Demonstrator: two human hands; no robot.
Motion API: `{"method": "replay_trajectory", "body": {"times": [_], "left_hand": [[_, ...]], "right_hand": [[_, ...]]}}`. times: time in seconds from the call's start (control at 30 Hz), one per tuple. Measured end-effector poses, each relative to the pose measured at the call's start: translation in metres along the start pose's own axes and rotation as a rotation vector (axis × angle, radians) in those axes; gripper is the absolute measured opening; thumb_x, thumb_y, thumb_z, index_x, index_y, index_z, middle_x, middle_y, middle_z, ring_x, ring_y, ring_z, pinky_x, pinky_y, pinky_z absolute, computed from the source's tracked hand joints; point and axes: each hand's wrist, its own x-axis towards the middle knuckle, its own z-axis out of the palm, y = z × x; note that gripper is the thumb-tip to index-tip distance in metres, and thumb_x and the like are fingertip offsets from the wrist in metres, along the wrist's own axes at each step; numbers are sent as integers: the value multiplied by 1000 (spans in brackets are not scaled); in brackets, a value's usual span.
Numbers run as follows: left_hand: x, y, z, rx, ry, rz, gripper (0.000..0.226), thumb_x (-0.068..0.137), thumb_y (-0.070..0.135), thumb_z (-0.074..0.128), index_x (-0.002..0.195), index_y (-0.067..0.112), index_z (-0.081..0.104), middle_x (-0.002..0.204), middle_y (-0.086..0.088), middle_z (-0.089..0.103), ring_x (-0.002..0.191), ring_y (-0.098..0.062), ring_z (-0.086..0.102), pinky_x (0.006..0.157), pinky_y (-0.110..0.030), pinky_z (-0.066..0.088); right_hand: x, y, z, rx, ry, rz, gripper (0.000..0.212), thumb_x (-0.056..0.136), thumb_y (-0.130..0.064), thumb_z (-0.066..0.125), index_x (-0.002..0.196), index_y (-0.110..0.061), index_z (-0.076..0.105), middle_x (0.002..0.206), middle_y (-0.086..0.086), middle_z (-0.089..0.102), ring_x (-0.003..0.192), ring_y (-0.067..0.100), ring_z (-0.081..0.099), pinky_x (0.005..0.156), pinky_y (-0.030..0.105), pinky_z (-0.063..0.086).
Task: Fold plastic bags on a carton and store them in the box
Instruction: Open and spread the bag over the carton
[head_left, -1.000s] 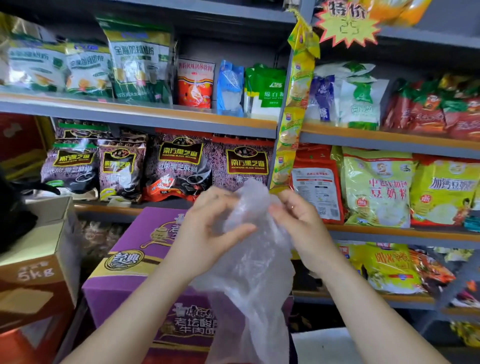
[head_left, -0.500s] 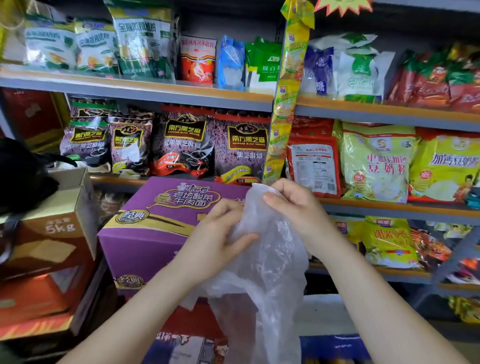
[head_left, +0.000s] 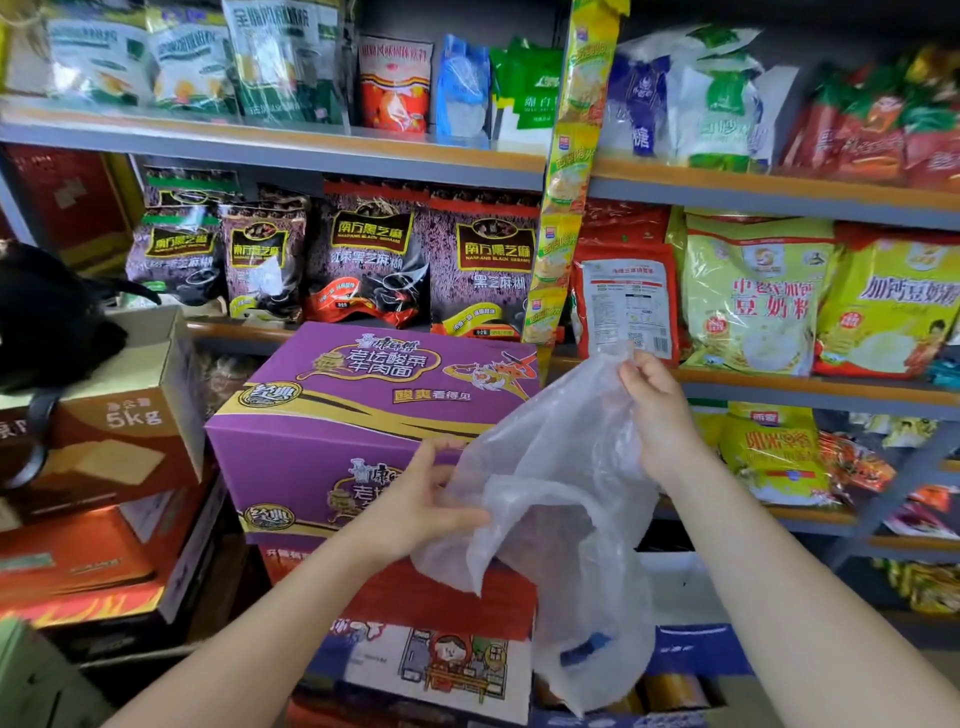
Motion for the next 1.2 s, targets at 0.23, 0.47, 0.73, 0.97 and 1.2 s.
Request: {"method": "replay_trajectory", "body": {"times": [0.23, 0.47, 0.73, 0.97, 1.2], "left_hand": [[4, -6, -7, 32, 245, -61, 16, 88, 4, 59, 76, 14, 63, 58, 8, 64, 53, 2, 56, 55, -16, 45], [0, -15, -24, -4, 238, 58, 36, 79, 53, 59, 103, 28, 47, 104, 2, 55, 91, -10, 53, 76, -24, 43], [6, -8, -42, 596, 348, 434, 20, 83, 44, 52, 78, 30, 64, 107, 14, 46, 78, 3, 53, 68, -22, 40], [-7, -10, -66, -431, 148, 181, 27, 46, 28, 58, 58, 5, 68, 81, -4, 62, 74, -20, 57, 68, -31, 41], [16, -18, -52, 633, 94, -2, 32, 69, 26, 64, 100, 23, 56, 92, 3, 62, 81, -6, 58, 72, -18, 43]], "right_hand": [[13, 22, -7, -125, 178, -10, 14, 95, -26, 51, 97, -18, 62, 88, -2, 61, 82, 13, 53, 75, 28, 42], [31, 38, -6, -225, 303, 37, 21, 100, -25, 38, 92, -12, 52, 81, 7, 51, 73, 19, 44, 63, 29, 35], [50, 47, -12, -283, 404, 115, 19, 100, -23, 36, 95, -13, 50, 89, 10, 52, 81, 23, 47, 69, 30, 36], [54, 60, -40, -270, 438, 160, 17, 95, -17, 44, 100, -12, 59, 94, 10, 57, 86, 24, 51, 75, 31, 38], [32, 33, -16, -271, 252, 56, 14, 96, -24, 46, 100, -18, 59, 94, 3, 57, 87, 19, 50, 68, 27, 39]]}}
